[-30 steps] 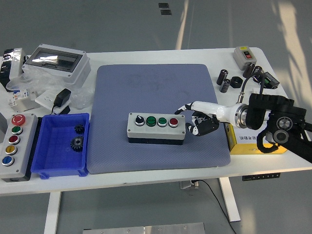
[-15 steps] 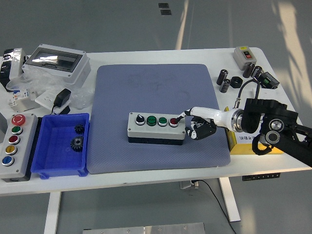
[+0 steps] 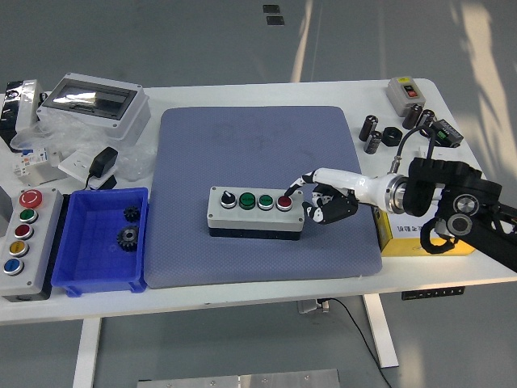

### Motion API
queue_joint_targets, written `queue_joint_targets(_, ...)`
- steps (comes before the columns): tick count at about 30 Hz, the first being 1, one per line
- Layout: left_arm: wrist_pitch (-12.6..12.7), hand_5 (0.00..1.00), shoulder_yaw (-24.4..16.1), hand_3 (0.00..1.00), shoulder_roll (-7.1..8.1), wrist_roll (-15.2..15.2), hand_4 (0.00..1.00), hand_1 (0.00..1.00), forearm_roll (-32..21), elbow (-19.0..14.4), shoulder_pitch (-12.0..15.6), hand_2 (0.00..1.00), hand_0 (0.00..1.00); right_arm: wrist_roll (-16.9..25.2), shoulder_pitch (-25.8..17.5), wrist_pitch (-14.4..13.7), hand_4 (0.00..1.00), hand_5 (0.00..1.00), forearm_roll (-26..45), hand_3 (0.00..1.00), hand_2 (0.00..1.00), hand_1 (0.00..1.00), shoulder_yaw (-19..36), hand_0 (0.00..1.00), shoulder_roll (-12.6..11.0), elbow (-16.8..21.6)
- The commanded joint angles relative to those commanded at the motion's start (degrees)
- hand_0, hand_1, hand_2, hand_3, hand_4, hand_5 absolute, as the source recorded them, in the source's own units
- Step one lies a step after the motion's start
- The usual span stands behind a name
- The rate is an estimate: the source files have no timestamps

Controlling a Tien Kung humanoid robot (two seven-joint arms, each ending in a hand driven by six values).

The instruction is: Pick up the button,place it on the desk,press the button,press the button

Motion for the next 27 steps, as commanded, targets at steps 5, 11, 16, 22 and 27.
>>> queue_joint_targets(5,0.0,0.197,0.0,0.594,0.00,-0.1,0.613,0.598,0.0,0.0,-0.1,0.549,0.634,-0.3,0.0,0.2,0.278,0.002,-0.5,0.800,0.185,0.084,-0.6,0.005,0.1,-0.2)
queue_joint_targets(11,0.0,0.197,0.1,0.594,0.00,-0.1,0.613,0.597,-0.1,0.0,-0.1,0.549,0.634,-0.5,0.7,0.1,0.298,0.002,-0.3,0.784,0.184,0.083,-3.2,0.007,0.9,-1.3)
queue_joint_targets(16,0.0,0.195,0.2,0.594,0.03,-0.1,0.613,0.596,-0.1,0.0,-0.1,0.549,0.634,-0.4,0.8,-0.4,0.317,0.002,-0.2,0.773,0.183,0.082,-4.3,0.008,1.7,-3.3)
queue_joint_targets(22,0.0,0.196,0.2,0.594,0.04,-0.1,0.612,0.596,-0.2,0.0,-0.1,0.549,0.633,-0.3,0.8,-1.1,0.318,0.002,-0.3,0.778,0.184,0.082,-5.3,0.008,2.4,-5.0)
queue_joint_targets(27,0.0,0.197,0.2,0.593,0.03,-0.1,0.612,0.596,-0.2,0.0,-0.1,0.548,0.633,-0.1,0.8,-1.4,0.320,0.002,-0.6,0.777,0.183,0.080,-5.0,0.008,2.3,-4.6)
